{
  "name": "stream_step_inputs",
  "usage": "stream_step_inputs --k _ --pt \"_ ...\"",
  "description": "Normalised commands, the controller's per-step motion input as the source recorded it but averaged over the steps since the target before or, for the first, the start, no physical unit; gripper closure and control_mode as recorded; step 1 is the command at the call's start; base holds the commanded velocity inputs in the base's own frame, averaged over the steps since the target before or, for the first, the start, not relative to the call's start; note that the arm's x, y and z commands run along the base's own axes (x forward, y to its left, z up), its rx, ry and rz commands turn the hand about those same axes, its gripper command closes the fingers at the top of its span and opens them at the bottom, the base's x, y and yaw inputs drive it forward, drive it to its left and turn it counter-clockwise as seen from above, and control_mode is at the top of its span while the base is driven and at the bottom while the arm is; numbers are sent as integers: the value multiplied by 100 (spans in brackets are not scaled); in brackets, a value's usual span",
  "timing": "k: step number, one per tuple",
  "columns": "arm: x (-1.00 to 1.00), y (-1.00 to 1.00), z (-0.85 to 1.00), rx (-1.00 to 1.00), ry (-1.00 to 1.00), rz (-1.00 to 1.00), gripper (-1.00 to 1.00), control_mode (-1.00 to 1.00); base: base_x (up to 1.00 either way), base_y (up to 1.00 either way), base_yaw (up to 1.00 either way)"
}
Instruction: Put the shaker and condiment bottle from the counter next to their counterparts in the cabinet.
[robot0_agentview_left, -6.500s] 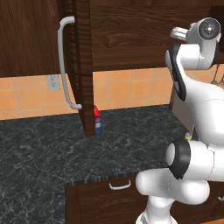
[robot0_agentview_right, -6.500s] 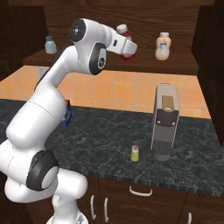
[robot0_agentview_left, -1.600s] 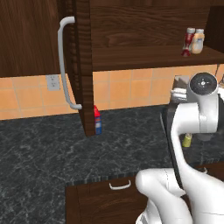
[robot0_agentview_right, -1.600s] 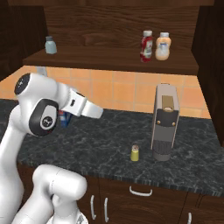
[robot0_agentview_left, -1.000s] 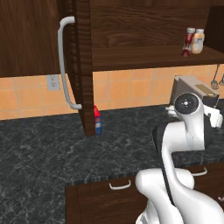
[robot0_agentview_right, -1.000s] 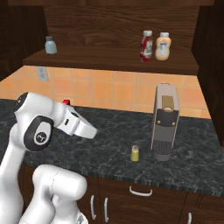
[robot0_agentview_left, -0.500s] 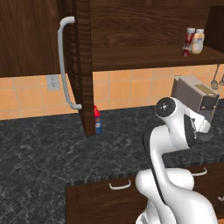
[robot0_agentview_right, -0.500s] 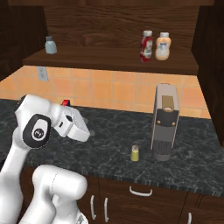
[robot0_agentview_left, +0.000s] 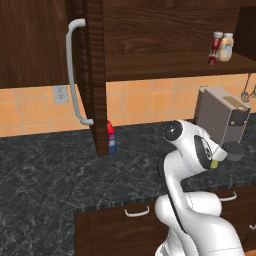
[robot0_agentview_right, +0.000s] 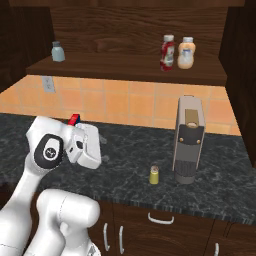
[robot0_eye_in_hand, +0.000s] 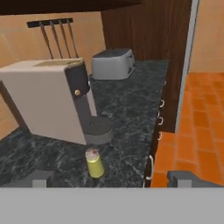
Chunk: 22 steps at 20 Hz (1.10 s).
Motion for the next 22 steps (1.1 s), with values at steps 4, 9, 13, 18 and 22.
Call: stream_step_inputs --k 4,9,13,18,22 --pt "6 -33 -78 -4 -34 -9 -100 -100 0 0 0" --pt "1 -29 -30 -1 -10 -13 -100 -100 0 0 0" --pt "0 -27 -4 0 0 -23 -100 -100 0 0 0" --pt "9 -12 -42 -6 -1 -22 -100 -100 0 0 0" --pt "36 -3 -52 -9 -5 -16 -100 -100 0 0 0"
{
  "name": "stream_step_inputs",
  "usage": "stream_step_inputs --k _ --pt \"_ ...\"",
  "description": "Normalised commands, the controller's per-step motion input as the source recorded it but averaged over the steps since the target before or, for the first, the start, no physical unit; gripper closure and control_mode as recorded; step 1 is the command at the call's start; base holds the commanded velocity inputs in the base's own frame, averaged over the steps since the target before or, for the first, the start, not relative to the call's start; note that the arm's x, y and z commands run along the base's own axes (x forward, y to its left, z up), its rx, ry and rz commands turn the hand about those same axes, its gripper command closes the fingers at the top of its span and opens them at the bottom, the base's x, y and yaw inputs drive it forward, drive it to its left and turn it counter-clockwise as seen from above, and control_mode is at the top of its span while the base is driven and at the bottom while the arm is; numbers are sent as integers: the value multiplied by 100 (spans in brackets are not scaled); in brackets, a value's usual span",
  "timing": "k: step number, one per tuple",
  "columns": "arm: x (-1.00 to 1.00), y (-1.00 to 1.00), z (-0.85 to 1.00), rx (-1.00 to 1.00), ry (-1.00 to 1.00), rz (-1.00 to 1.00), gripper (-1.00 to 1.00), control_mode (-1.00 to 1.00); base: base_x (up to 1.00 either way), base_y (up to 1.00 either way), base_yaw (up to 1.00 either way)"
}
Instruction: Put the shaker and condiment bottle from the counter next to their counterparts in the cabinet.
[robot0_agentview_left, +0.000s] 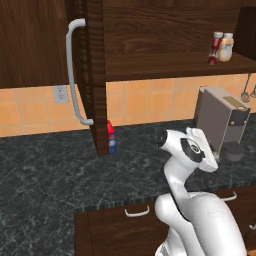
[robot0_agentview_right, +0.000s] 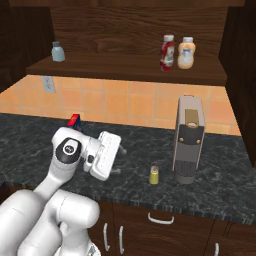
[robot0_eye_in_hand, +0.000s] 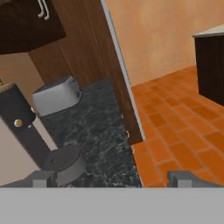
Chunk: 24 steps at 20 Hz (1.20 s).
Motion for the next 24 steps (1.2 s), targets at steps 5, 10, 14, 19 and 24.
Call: stream_step_inputs --k 5,10,14,19,24 --pt "42 -19 -38 -2 0 -15 -100 -100 0 0 0" --pt "23 -39 -41 0 -1 -15 -100 -100 0 0 0" --pt "25 -16 -5 0 0 -13 -100 -100 0 0 0" --pt "11 0 -33 -5 -2 -6 -100 -100 0 0 0" --pt "7 0 -43 -4 -10 -4 -100 -100 0 0 0"
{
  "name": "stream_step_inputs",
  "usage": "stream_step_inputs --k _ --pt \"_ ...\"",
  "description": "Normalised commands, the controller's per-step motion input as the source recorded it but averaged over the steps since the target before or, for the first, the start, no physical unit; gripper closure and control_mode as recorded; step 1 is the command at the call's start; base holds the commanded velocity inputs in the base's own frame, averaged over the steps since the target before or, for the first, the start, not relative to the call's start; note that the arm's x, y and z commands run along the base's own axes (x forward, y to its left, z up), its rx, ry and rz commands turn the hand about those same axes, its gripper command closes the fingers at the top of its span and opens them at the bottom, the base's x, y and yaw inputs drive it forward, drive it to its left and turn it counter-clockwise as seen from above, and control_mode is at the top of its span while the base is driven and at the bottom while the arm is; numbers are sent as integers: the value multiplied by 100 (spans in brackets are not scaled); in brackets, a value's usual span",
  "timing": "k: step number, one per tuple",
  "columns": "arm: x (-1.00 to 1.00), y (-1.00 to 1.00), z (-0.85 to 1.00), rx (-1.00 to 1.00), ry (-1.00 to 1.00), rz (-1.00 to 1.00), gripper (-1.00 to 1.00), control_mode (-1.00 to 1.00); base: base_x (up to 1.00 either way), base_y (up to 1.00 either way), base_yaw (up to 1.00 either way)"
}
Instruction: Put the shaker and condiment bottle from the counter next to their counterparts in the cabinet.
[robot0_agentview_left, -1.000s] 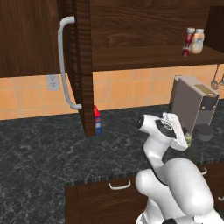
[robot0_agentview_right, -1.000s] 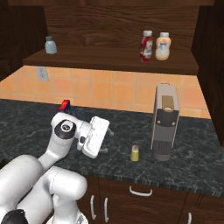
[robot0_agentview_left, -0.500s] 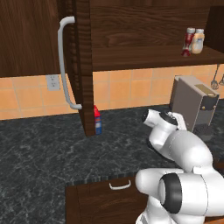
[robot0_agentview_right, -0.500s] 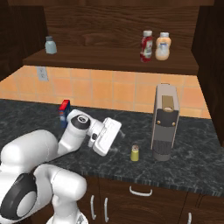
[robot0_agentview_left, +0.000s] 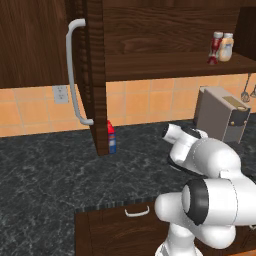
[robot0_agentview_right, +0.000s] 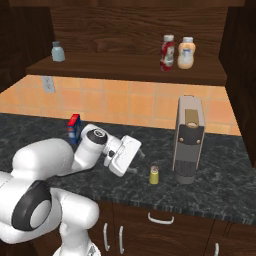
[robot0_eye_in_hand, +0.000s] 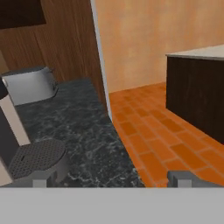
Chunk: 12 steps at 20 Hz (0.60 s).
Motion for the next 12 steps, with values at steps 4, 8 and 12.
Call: stream_step_inputs --k 4,8,12 --pt "0 0 -49 -4 -14 -4 -100 -100 0 0 0" --pt "0 0 -34 -4 -13 -5 -100 -100 0 0 0" --pt "0 0 -39 -7 -13 -5 -100 -100 0 0 0"
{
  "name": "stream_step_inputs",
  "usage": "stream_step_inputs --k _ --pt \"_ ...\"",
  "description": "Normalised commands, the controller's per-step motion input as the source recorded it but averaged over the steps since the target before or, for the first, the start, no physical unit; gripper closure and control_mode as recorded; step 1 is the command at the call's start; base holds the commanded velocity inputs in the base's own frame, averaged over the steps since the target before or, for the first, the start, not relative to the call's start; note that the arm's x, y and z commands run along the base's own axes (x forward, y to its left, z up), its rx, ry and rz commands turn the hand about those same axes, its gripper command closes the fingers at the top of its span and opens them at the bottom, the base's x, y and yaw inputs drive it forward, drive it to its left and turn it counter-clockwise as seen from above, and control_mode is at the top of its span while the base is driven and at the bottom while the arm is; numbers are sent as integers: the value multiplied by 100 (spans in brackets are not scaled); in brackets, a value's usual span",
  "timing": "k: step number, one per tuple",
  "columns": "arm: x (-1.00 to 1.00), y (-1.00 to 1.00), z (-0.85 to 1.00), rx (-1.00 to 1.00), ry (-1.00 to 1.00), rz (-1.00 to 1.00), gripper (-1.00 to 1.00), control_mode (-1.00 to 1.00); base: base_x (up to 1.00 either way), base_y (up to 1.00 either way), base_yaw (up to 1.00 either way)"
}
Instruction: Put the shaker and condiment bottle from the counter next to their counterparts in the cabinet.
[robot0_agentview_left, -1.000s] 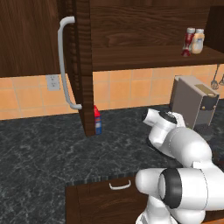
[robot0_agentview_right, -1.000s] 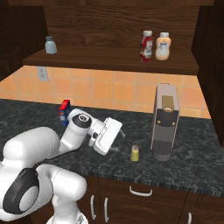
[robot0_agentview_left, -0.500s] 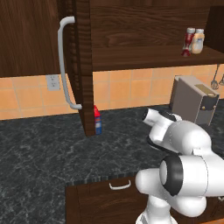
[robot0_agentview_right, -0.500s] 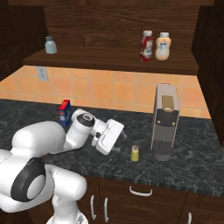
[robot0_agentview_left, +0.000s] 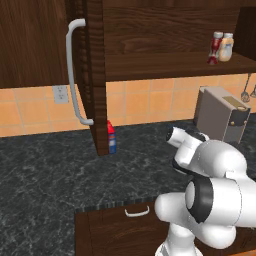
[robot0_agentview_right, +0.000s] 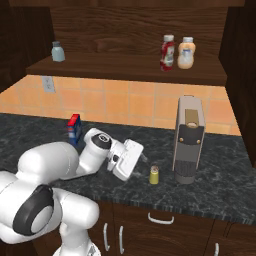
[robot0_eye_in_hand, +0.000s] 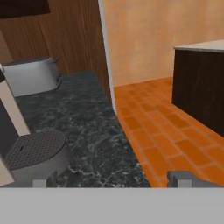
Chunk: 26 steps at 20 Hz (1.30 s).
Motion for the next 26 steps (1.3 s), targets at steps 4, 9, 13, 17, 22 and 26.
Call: stream_step_inputs --k 4,9,13,17,22,26 --pt "0 4 -41 -9 -16 -3 -100 -100 0 0 0" --pt "0 29 -42 -12 -13 0 -100 -100 0 0 0" --pt "5 4 -38 -5 -16 0 -100 -100 0 0 0" --pt "33 5 -42 -5 -13 0 -100 -100 0 0 0" --pt "19 28 -59 -13 -9 0 -100 -100 0 0 0" --pt "8 11 -48 -10 -5 0 -100 -100 0 0 0"
